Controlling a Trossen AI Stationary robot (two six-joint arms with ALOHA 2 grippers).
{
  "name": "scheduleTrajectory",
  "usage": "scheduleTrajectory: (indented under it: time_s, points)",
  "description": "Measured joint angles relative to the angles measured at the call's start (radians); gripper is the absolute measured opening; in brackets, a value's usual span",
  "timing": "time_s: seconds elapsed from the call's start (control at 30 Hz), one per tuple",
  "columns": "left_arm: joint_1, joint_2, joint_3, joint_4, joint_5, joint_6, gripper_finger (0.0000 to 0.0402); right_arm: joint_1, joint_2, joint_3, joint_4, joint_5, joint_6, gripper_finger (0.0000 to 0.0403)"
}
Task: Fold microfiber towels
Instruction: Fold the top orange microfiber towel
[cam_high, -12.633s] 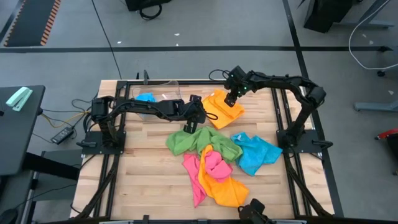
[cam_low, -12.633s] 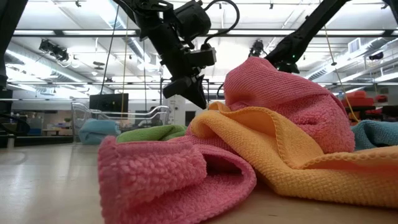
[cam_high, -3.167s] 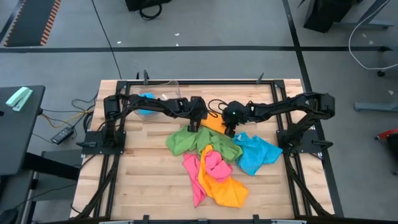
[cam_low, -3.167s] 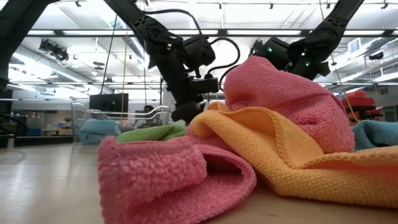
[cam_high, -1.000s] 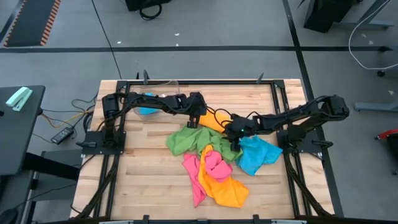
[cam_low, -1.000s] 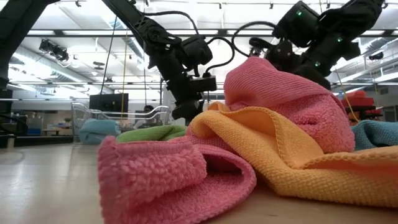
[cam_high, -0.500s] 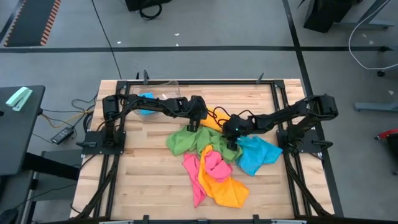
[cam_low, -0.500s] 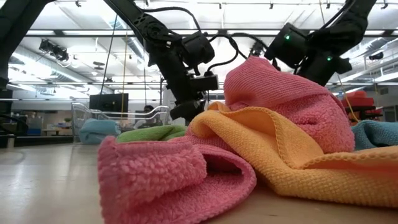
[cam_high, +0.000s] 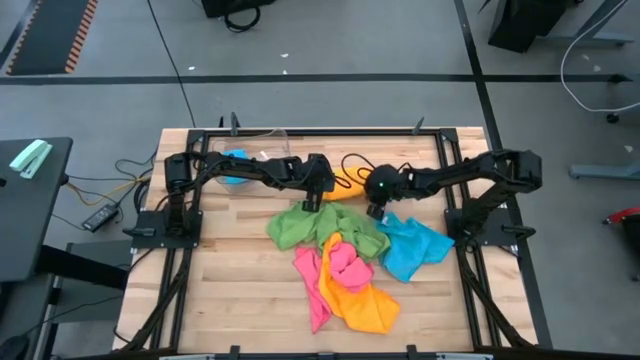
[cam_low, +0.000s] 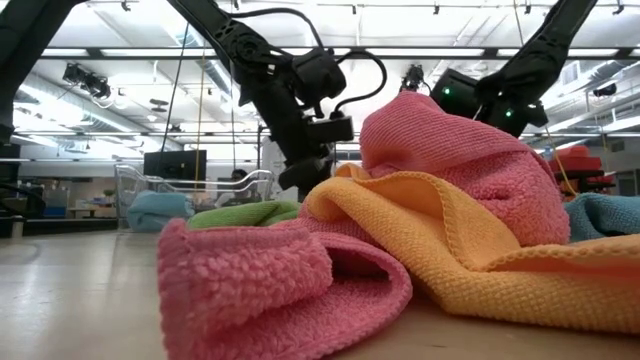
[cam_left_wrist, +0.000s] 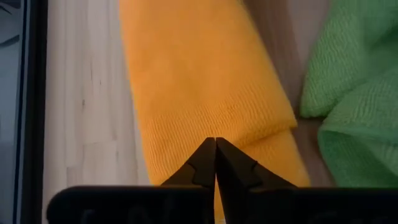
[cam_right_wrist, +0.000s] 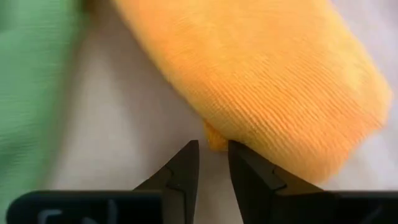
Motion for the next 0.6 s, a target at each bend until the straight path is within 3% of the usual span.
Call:
scheduleTrajectory:
  time_s: [0.2, 0.47, 0.6]
  points:
    - [-0.003, 0.000, 0.000, 0.011, 0.000, -0.003, 0.0020, -0.101, 0.000, 0.000, 0.013, 0.118, -0.181, 0.0094]
    - [-0.036, 0.000, 0.000, 0.014, -0.001, 0.028, 0.0014, -0.262, 0.000, 0.000, 0.096, 0.118, -0.387, 0.0094]
    - [-0.066, 0.000, 0.000, 0.011, -0.035, 0.073, 0.0024, -0.295, 0.000, 0.012, 0.081, 0.096, -0.400, 0.0094]
